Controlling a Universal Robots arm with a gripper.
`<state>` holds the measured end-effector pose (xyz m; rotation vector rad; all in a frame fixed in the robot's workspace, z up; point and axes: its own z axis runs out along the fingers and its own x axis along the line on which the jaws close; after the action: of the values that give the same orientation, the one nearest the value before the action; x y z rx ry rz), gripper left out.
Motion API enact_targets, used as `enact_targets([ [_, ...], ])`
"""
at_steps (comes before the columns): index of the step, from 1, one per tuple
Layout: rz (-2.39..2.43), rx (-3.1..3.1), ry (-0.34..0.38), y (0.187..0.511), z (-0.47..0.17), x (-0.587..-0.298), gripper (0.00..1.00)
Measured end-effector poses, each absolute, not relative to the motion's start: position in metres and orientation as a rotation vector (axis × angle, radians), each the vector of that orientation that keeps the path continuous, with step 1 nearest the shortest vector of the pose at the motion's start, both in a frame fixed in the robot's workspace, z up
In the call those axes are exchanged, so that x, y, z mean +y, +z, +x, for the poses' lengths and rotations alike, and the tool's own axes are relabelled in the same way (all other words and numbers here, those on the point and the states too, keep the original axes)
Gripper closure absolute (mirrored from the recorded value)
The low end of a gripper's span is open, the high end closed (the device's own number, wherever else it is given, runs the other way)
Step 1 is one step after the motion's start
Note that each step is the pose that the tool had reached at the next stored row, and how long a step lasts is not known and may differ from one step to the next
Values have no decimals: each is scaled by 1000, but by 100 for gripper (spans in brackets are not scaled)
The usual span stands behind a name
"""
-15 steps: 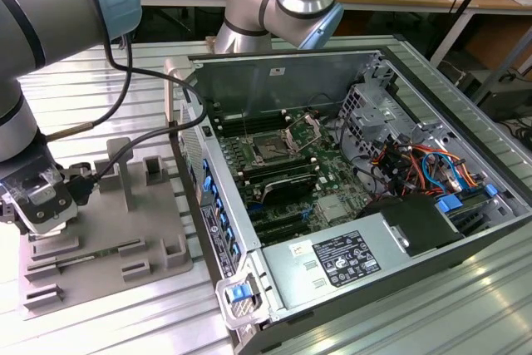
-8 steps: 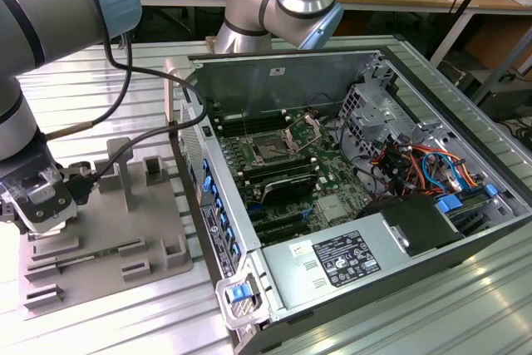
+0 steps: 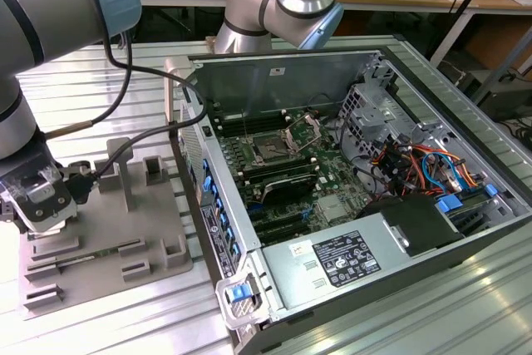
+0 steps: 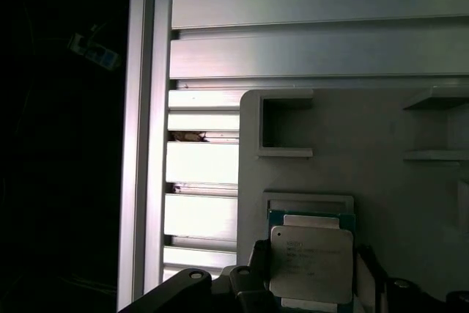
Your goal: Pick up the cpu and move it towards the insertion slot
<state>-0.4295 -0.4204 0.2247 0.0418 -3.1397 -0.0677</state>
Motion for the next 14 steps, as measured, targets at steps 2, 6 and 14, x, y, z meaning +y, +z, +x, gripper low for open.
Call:
enact_targets([
  [2,42,-3140,-68,225,-429,-420,45],
  [6,42,-3140,-70,228,-429,-420,45],
  [14,42,-3140,-71,229,-429,-420,45],
])
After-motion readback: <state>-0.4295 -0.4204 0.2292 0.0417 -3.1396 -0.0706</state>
